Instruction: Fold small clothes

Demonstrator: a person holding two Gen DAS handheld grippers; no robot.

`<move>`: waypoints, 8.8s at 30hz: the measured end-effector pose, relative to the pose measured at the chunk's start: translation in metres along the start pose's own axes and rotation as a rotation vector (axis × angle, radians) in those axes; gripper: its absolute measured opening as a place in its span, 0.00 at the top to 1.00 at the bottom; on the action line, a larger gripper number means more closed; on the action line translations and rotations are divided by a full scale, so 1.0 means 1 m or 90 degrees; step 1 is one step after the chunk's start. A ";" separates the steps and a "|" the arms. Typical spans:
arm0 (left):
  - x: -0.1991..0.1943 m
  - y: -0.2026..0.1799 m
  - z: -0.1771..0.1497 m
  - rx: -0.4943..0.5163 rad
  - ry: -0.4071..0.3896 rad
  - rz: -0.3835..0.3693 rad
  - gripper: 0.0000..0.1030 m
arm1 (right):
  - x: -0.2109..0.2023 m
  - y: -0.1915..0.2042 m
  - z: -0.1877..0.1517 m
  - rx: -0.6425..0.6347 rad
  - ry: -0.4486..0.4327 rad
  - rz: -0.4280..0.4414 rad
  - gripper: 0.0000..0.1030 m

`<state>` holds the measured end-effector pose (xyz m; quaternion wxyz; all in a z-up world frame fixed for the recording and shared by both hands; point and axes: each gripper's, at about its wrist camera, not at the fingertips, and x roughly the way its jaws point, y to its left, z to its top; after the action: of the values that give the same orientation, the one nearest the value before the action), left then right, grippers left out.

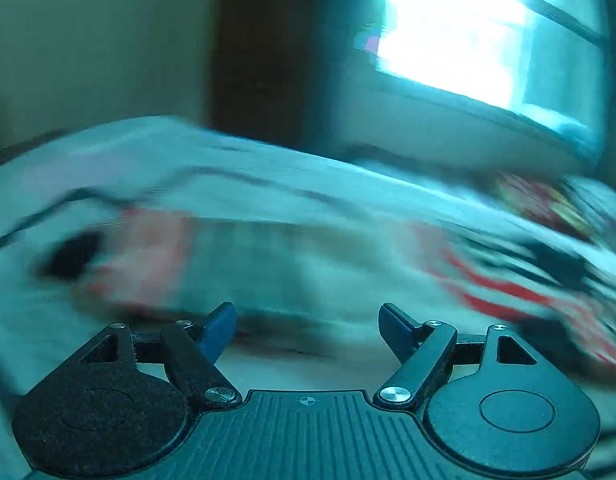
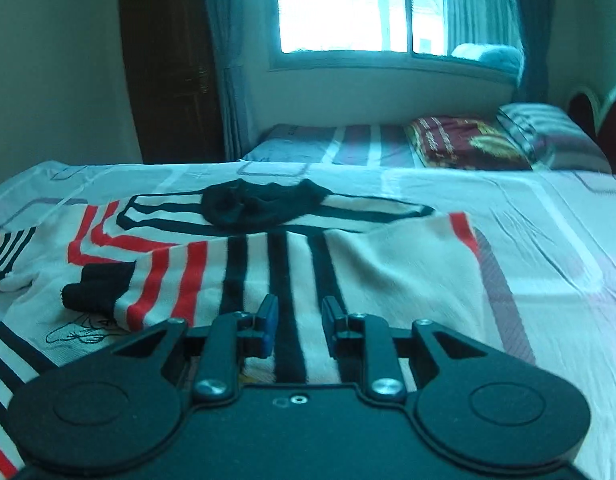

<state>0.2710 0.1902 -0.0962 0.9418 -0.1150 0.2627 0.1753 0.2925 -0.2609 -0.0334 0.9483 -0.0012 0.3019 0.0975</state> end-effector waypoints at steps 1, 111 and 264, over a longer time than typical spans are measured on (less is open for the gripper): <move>0.009 0.028 0.002 -0.053 0.015 0.014 0.24 | -0.003 -0.004 0.001 0.012 -0.002 -0.001 0.77; 0.045 -0.123 -0.014 0.234 0.111 -0.159 0.77 | 0.028 -0.030 -0.002 0.253 0.015 0.087 0.95; -0.091 -0.045 -0.077 0.280 0.204 -0.221 0.25 | -0.160 -0.080 -0.128 0.283 0.088 -0.058 0.64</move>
<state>0.1811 0.1010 -0.1062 0.9066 0.0222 0.4156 -0.0691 0.1063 -0.3766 -0.0514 0.9059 0.1876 0.3795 -0.0150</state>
